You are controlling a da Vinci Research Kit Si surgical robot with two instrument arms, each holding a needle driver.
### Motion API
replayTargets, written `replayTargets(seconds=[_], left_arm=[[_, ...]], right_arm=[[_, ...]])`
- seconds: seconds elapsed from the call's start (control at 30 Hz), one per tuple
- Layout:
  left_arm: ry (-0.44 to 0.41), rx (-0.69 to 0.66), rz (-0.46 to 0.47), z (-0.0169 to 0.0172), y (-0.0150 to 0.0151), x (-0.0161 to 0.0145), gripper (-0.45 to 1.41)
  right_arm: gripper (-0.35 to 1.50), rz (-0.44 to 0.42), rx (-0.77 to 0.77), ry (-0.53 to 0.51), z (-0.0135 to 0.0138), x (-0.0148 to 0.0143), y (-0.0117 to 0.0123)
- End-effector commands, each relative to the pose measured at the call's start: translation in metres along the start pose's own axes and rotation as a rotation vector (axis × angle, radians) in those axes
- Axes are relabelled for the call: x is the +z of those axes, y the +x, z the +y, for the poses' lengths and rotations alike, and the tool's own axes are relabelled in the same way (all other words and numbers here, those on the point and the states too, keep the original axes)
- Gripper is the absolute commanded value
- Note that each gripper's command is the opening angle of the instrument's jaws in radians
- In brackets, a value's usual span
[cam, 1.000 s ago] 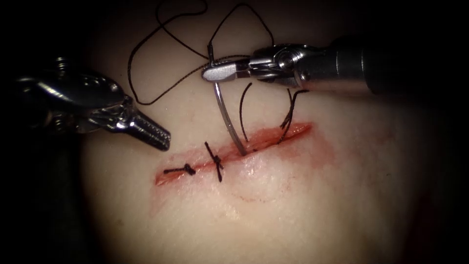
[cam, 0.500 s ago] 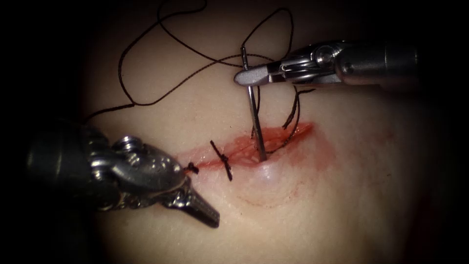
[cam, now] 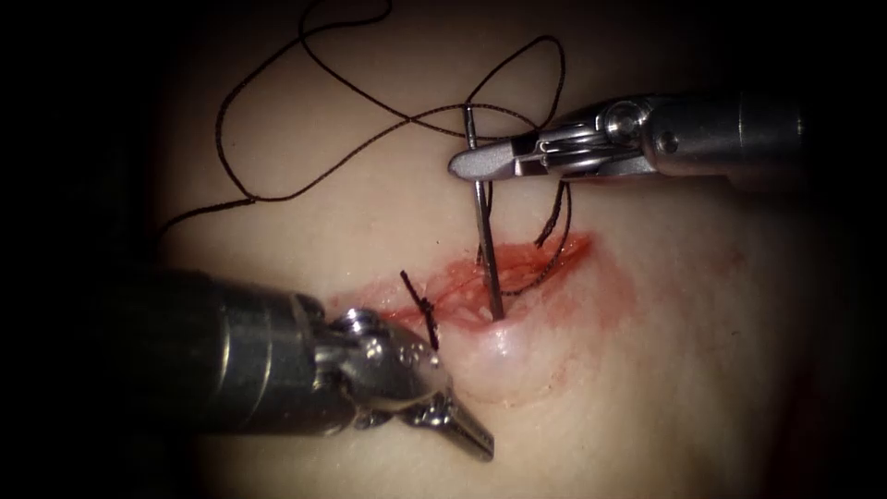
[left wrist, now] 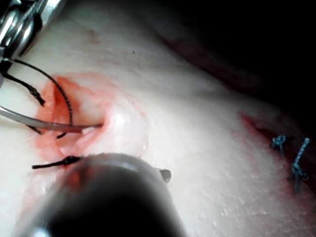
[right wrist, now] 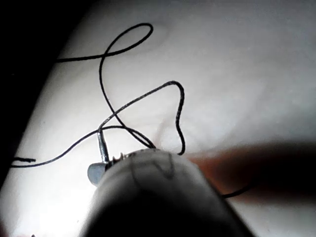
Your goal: Wound Closure
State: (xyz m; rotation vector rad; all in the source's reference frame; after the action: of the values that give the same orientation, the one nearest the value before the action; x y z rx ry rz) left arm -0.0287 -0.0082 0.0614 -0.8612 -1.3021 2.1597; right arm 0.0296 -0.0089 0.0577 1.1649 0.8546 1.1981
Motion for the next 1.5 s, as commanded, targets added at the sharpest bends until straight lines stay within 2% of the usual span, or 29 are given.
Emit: replayTargets(seconds=[0.03, 0.23, 0.4, 0.6, 0.87, 0.97, 1.5], left_arm=[[-0.003, 0.0, 0.009, -0.0004, 0.0001, 0.0006, -0.45], [0.009, -0.019, 0.059, -0.0015, 0.0007, 0.0003, -0.45], [0.013, -0.051, 0.058, -0.0022, 0.0004, 0.0004, -0.45], [0.016, -0.074, 0.06, -0.0024, 0.0002, 0.0006, -0.45], [0.017, -0.085, 0.06, -0.0025, 0.0001, 0.0008, -0.45], [0.017, -0.084, 0.06, -0.0025, 0.0, 0.0008, -0.45], [0.018, -0.084, 0.06, -0.0025, 0.0, 0.0008, -0.45]], right_arm=[[-0.35, 0.009, 0.002, 0.011, 0.0, 0.0008, 0.0003], [-0.35, 0.055, 0.063, 0.022, 0.0003, 0.0004, -0.0003], [-0.35, 0.071, 0.098, 0.016, 0.0001, 0.0005, -0.0006], [-0.35, 0.065, 0.211, 0.028, -0.0003, 0.0006, -0.0012], [-0.35, 0.034, 0.282, 0.088, -0.0014, 0.001, -0.0021], [-0.35, 0.01, 0.305, 0.143, -0.0022, 0.0013, -0.0027], [-0.35, -0.051, 0.408, 0.193, -0.004, 0.0013, -0.004]])
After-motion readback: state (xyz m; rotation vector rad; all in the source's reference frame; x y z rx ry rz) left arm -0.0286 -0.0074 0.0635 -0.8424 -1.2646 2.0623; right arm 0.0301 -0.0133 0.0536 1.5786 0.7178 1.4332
